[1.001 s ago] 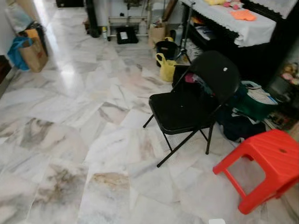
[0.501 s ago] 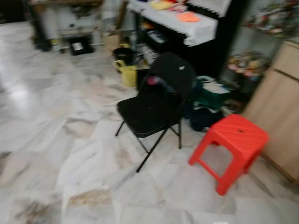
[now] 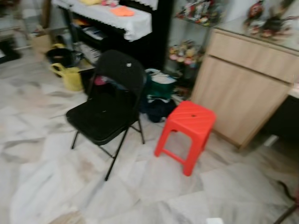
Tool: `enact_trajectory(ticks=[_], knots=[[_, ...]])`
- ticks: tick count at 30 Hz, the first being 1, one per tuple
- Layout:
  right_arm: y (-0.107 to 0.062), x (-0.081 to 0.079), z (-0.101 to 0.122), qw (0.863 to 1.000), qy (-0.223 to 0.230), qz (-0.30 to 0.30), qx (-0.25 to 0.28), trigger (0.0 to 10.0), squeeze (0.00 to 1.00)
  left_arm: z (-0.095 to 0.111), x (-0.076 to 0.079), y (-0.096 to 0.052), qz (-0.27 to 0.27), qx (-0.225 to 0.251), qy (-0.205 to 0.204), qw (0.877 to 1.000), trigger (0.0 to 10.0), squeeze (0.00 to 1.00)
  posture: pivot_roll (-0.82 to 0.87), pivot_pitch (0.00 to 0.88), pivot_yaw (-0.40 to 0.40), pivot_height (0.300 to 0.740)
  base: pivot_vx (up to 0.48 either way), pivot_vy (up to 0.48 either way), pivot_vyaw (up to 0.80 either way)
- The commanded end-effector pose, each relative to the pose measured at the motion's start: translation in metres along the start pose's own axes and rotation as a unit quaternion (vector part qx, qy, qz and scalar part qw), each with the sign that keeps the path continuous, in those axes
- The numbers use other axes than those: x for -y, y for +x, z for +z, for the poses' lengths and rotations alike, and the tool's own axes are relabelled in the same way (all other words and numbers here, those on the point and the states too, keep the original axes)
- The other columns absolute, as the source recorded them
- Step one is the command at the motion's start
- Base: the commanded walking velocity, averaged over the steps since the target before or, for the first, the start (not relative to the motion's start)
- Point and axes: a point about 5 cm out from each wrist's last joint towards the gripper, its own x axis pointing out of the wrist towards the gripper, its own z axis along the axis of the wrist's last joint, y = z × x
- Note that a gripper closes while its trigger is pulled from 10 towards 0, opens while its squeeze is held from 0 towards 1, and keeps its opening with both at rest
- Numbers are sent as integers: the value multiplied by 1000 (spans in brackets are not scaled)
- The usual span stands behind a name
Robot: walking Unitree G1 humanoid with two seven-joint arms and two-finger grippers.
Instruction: Setting the table
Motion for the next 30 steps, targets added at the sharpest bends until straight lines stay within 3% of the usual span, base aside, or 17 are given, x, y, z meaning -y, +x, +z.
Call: enact_trajectory(ticks=[1, 2, 3, 4, 5, 19, 20, 21, 22, 30], knots=[[2, 10, 17, 990, 136, 19, 26, 10000, 0, 58, -17, 13, -34, 22, 38, 998, 10000, 0, 70, 84, 5, 740, 0, 0, -788], [2, 10, 17, 990, 136, 19, 26, 10000, 0, 58, -17, 13, -34, 22, 38, 998, 10000, 0, 70, 84, 5, 740, 0, 0, -788], [2, 11, 18, 990, 135, 18, 27, 10000, 753, 58, -17, 14, -34, 22, 38, 998, 10000, 0, 70, 86, 5, 740, 0, 0, -788], [2, 11, 18, 990, 134, 17, 27, 10000, 753, 58, -16, 14, -35, 22, 38, 998, 10000, 0, 68, 89, 5, 740, 0, 0, -788], [2, 10, 18, 990, 136, 17, 29, 10000, 1000, 58, -16, 14, -35, 22, 39, 998, 10000, 0, 68, 93, 4, 740, 0, 0, -788], [2, 14, 17, 990, 136, 13, 28, 10000, 1000, 58, -20, 13, -34, 21, 40, 998, 10000, 0, 70, 107, 6, 740, 0, 0, -779], [2, 15, 18, 990, 135, 12, 29, 10000, 902, 58, -20, 13, -35, 21, 40, 998, 10000, 0, 70, 107, 6, 740, 0, 0, -438], [2, 16, 18, 990, 135, 12, 30, 10000, 149, 58, -19, 13, -35, 21, 41, 998, 10000, 0, 70, 107, 6, 740, 0, 0, 0], [2, 16, 18, 990, 135, 13, 30, 10000, 0, 58, -19, 13, -36, 21, 42, 998, 10000, 0, 70, 107, 6, 740, 0, 0, 0], [3, 8, 31, 989, 140, 17, 45, 10000, 0, 59, -12, 14, -40, 22, 48, 998, 10000, 0, 61, 112, 4, 740, 0, 0, 0]])
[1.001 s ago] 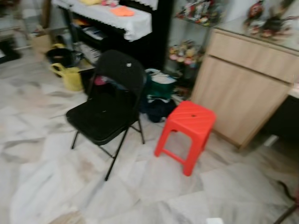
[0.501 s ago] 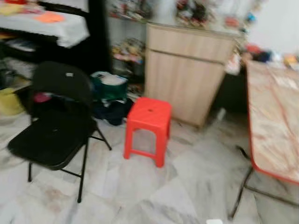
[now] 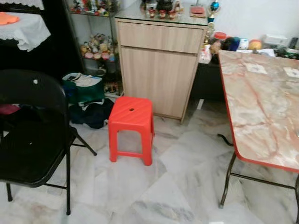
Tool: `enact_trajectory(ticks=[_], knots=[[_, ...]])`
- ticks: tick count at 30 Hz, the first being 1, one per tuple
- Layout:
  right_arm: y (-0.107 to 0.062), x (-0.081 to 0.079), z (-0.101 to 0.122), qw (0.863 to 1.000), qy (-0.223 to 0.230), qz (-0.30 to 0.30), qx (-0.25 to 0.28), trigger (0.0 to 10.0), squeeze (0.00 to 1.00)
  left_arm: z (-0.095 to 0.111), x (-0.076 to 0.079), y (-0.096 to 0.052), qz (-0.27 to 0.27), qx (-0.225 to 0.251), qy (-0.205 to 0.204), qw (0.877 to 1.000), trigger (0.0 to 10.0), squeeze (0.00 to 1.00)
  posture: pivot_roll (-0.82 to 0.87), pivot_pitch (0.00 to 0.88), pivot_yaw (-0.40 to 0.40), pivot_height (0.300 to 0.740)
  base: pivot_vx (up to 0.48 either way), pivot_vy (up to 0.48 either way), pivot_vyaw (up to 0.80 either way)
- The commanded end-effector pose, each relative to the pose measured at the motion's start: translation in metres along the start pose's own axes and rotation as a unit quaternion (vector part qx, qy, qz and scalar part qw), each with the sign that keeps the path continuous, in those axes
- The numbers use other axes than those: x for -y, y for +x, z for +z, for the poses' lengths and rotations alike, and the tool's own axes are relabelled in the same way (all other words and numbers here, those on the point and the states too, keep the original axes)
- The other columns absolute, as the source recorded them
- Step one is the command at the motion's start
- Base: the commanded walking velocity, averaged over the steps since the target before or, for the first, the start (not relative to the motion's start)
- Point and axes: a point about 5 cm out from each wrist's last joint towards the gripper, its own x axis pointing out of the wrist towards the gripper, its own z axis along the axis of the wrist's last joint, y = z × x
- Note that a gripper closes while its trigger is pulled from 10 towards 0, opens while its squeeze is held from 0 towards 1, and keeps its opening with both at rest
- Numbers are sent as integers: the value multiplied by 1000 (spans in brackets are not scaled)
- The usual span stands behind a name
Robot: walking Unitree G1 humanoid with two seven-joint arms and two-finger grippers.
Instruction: Setting the table
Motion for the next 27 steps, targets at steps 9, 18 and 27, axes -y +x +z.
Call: enact_trajectory(ticks=[9, 18, 27], knots=[[3, -3, 29, 989, 142, 26, 34, 10000, 0, 60, -11, 14, -42, 22, 58, 997, 10000, 0, 53, 117, -1, 740, 0, 0, -246], [3, -2, 28, 990, 135, 29, 33, 10000, 0, 62, -11, 15, -44, 25, 64, 997, 10000, 0, 54, 115, -3, 740, 0, 0, -781], [3, 1, 29, 990, 132, 29, 37, 10000, 0, 61, -12, 14, -45, 27, 70, 996, 10000, 0, 58, 106, -7, 740, 0, 0, -606]])
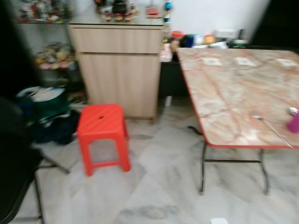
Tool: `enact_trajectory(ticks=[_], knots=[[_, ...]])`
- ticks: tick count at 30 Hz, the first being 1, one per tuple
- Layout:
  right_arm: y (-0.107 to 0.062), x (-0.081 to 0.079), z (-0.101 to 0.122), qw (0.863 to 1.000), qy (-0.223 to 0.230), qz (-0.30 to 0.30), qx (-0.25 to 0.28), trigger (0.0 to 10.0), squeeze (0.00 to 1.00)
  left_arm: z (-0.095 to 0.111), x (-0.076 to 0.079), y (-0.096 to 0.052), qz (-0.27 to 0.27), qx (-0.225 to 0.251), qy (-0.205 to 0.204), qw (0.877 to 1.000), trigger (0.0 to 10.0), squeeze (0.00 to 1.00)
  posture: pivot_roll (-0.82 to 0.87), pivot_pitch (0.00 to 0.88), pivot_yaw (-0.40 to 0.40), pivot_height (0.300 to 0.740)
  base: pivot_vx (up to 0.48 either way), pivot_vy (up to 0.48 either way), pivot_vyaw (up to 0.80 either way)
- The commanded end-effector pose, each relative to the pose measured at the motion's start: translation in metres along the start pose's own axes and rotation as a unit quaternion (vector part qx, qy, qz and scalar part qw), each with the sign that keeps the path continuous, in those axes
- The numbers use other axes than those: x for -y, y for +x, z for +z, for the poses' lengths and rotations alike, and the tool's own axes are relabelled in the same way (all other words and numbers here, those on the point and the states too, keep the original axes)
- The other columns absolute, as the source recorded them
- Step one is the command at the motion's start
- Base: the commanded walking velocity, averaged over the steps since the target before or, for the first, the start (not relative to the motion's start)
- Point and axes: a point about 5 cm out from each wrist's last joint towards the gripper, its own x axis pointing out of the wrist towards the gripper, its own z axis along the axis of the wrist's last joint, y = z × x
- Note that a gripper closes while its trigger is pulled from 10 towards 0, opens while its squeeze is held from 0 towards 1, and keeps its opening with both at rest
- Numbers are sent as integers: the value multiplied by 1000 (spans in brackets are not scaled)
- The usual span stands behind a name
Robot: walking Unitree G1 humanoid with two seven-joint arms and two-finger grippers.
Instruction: Setting the table
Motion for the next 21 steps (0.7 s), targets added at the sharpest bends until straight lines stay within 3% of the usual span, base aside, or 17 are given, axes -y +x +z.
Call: enact_trajectory(ticks=[1, 7, 21], knots=[[4, 8, 34, 991, 128, 20, 41, 10000, 0, 63, -7, 15, -51, 30, 69, 996, 10000, 0, 58, 106, -7, 740, 0, 0, 0], [4, 9, 35, 991, 127, 22, 44, 10000, 0, 62, -6, 14, -52, 32, 85, 995, 10000, 0, 61, 97, -8, 740, 0, 0, 0], [3, 9, 34, 990, 129, 22, 47, 10000, 0, 58, -5, 14, -54, 27, 82, 995, 10000, 0, 59, 76, -6, 740, 0, -453, 0]])
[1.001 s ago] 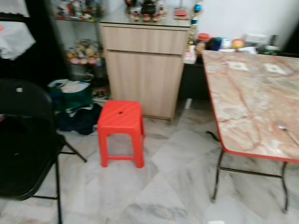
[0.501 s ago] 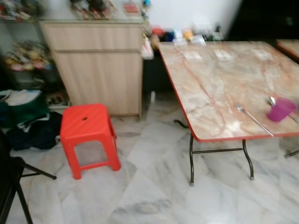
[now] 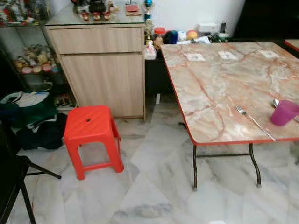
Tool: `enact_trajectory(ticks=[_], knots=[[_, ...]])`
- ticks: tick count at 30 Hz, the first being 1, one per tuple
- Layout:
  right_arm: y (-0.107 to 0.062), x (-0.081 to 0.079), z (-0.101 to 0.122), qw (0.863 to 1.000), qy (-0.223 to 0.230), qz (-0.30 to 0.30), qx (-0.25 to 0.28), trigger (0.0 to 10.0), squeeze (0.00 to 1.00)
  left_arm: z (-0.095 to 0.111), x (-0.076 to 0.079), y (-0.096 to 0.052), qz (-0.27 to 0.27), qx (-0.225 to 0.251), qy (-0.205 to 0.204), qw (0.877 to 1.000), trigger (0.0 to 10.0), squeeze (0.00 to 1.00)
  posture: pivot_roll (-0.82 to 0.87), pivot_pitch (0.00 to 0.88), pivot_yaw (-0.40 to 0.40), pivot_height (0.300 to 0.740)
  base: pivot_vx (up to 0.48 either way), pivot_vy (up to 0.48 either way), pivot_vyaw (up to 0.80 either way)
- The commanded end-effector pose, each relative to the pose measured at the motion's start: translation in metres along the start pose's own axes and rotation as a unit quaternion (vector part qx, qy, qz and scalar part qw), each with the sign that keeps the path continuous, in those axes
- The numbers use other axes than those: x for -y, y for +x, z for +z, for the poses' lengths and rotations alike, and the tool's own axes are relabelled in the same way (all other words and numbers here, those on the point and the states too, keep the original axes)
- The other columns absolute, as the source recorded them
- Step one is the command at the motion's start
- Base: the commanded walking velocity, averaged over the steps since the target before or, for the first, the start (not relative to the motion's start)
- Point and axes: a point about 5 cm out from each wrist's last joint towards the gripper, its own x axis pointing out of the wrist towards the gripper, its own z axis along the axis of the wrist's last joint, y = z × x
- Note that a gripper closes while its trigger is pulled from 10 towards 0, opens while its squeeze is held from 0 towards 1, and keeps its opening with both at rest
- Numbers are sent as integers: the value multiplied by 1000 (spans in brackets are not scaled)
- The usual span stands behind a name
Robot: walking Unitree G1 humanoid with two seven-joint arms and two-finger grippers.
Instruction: Setting the table
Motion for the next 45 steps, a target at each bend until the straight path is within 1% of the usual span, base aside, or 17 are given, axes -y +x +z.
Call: enact_trajectory(ticks=[1, 14, 19, 23, 24, 31, 36, 39, 43, 45], knots=[[3, -3, 34, 989, 134, 37, 47, 10000, 0, 56, -12, 13, -47, 21, 85, 995, 10000, 0, 59, 73, -5, 740, 0, -454, 0], [3, -4, 33, 989, 137, 37, 53, 10000, 0, 52, -15, 12, -47, 16, 80, 996, 10000, 0, 46, 54, -2, 740, 0, -452, 0], [3, -4, 31, 989, 135, 37, 51, 10000, 0, 47, -14, 12, -51, 12, 79, 996, 10000, 0, 43, 51, -3, 740, 0, -454, 0], [3, -4, 31, 989, 134, 38, 51, 10000, 0, 45, -10, 12, -53, 10, 78, 995, 10000, 0, 41, 55, -3, 740, 0, -454, 0], [3, -4, 31, 989, 135, 38, 51, 10000, 0, 45, -7, 12, -55, 10, 77, 995, 10000, 0, 42, 66, -5, 740, 0, -454, 0], [3, -3, 32, 988, 138, 37, 52, 10000, 0, 47, 1, 13, -59, 12, 75, 995, 10000, 0, 40, 80, -5, 740, 0, -455, 0], [3, -3, 32, 989, 137, 37, 51, 10000, 0, 53, 10, 14, -66, 21, 74, 995, 10000, 0, 41, 84, -6, 740, 0, -454, 0], [3, -3, 32, 988, 138, 37, 51, 10000, 0, 57, 12, 15, -68, 27, 74, 995, 10000, 0, 39, 85, -6, 740, 0, -454, 0], [3, -3, 32, 989, 137, 36, 51, 10000, 0, 63, 11, 15, -73, 37, 72, 994, 10000, 0, 38, 87, -6, 740, 0, -453, 0], [3, -3, 32, 989, 137, 36, 51, 10000, 0, 64, 0, 14, -73, 44, 69, 994, 10000, 0, 40, 91, -5, 740, 0, -454, 0]])
